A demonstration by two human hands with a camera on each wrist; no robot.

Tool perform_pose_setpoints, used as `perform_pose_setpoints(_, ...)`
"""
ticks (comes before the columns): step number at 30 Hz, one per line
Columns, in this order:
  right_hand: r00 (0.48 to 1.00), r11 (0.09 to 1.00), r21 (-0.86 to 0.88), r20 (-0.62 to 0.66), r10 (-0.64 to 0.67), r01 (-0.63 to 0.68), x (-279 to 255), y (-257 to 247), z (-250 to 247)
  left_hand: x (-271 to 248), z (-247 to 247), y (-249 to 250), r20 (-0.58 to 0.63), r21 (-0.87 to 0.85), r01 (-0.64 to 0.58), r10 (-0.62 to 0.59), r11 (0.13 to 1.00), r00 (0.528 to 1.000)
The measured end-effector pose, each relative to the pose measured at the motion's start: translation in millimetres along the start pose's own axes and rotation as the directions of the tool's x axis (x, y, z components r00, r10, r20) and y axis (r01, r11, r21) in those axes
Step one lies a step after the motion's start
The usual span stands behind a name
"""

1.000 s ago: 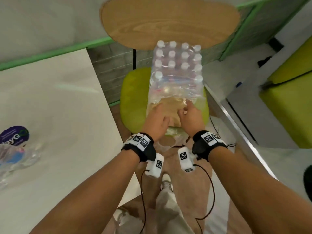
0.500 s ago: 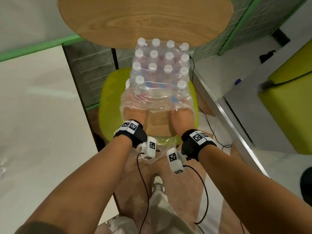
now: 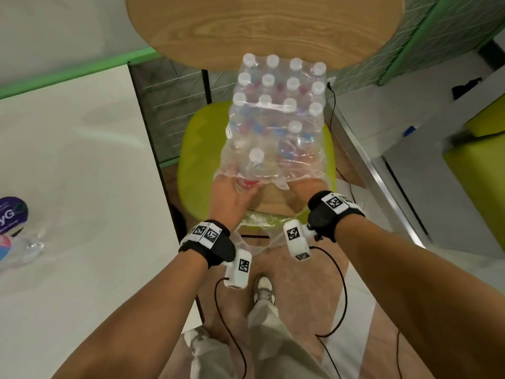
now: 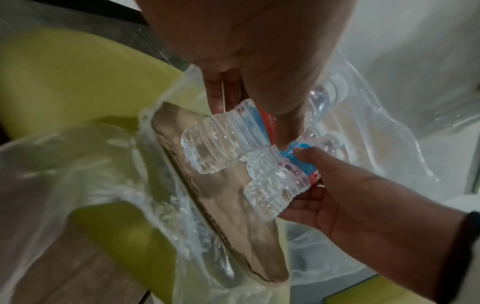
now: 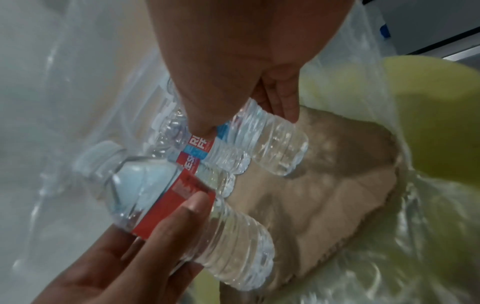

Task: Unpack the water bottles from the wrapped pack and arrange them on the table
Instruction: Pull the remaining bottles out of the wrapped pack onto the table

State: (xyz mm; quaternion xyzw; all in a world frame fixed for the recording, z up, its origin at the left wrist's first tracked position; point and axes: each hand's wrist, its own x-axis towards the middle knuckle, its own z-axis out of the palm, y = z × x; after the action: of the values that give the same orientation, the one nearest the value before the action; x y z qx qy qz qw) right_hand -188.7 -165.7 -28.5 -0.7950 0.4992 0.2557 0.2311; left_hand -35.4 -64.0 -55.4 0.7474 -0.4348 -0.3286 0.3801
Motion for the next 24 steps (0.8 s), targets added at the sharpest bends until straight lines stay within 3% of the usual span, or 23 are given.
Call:
perform_pose_setpoints(3,0.963,0.994,0.036,-0.254,-0.093,0.105,-21,-20,13,-28,-21,-12,-0.019,0.007,-0.049,0.05,0.999,0.999)
perform_pose_setpoints(6,0.892,0.948,0.277,-0.451,-0.015,0.156,-38,-50,32,-61,-50,-27,-0.061,-0.04,-0.05,0.048,0.998,0.997)
perform_pose_setpoints(8,0.855,0.794,0.566,-0.503,0.122,0.22,-49,-74,48,-83,-74,-38,-0.144,-0.072,-0.039,0.028,0.997,0.989)
perform_pose_setpoints(11,0.856,0.67,0.66,-0.513,0.069,0.341,-67,-119,74,-117,-118,-65,-0.311,-0.115,0.02,-0.056,0.993,0.949)
perform_pose_setpoints(15,0.85,0.588,0.654,-0.513,-0.118,0.476,-82,-195,99,-161,-182,-108,-0.517,-0.177,0.097,-0.176,0.98,0.837)
perform_pose_setpoints(18,0.841,0.554,0.638,-0.463,-0.279,0.535,-88,-262,120,-195,-226,-147,-0.642,-0.223,0.121,-0.239,0.967,0.729)
perform_pose_setpoints(24,0.779,0.615,0.479,-0.392,-0.488,0.626,-90,-388,166,-248,-302,-231,-0.796,-0.258,0.233,-0.343,0.938,0.498)
